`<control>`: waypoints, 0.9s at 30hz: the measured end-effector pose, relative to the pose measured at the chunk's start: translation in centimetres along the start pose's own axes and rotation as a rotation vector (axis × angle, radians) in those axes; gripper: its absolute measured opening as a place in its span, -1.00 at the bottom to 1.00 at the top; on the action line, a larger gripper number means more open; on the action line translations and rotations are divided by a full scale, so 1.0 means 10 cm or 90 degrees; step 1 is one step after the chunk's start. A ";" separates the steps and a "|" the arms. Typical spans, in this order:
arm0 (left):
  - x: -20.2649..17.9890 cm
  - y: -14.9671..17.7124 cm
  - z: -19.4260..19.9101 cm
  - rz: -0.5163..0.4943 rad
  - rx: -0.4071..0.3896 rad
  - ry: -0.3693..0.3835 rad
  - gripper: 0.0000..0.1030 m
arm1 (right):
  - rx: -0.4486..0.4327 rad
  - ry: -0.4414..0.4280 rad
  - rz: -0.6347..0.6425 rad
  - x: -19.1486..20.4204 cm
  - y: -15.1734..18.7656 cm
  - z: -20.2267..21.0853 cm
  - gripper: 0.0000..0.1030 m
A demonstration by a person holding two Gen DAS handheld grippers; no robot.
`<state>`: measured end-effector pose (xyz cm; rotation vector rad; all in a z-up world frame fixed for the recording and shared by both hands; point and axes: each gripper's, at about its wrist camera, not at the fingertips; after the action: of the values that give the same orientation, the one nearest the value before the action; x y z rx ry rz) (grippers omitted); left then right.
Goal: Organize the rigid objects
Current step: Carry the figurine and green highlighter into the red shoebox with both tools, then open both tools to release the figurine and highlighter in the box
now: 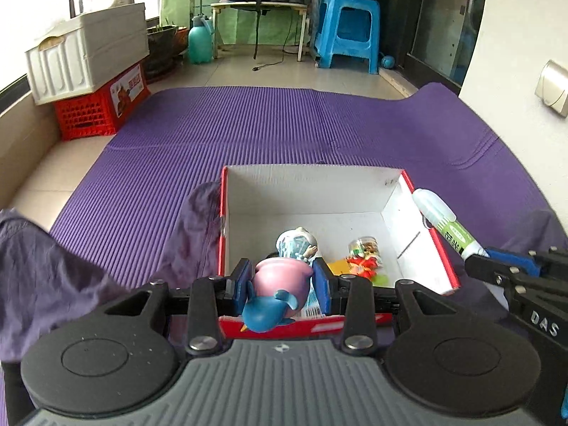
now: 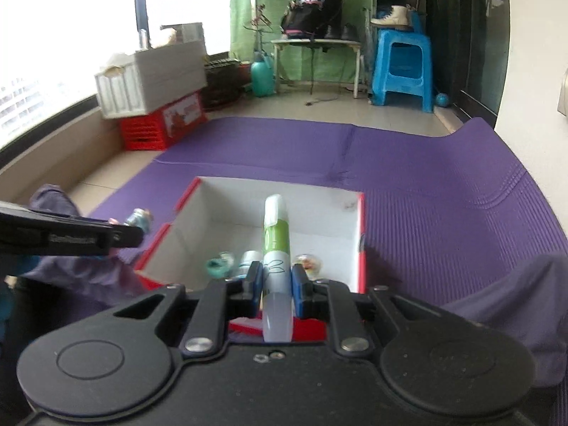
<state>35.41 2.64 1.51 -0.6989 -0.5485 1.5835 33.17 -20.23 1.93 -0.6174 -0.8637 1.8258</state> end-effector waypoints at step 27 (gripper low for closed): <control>-0.32 -0.09 -1.75 -0.036 0.156 -0.020 -0.30 | 0.140 0.051 0.067 -0.27 0.14 -1.59 -0.69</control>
<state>48.64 -1.17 -9.76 -0.4711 -0.3856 1.5785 45.07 -18.59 -8.88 -0.5998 -0.5766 1.9443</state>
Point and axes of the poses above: each gripper's, at about its wrist camera, not at the fingertips, and z roughly against the way its jaws point, x to its left, y to its underside, and after that the axes turned 5 degrees about z, right-handed
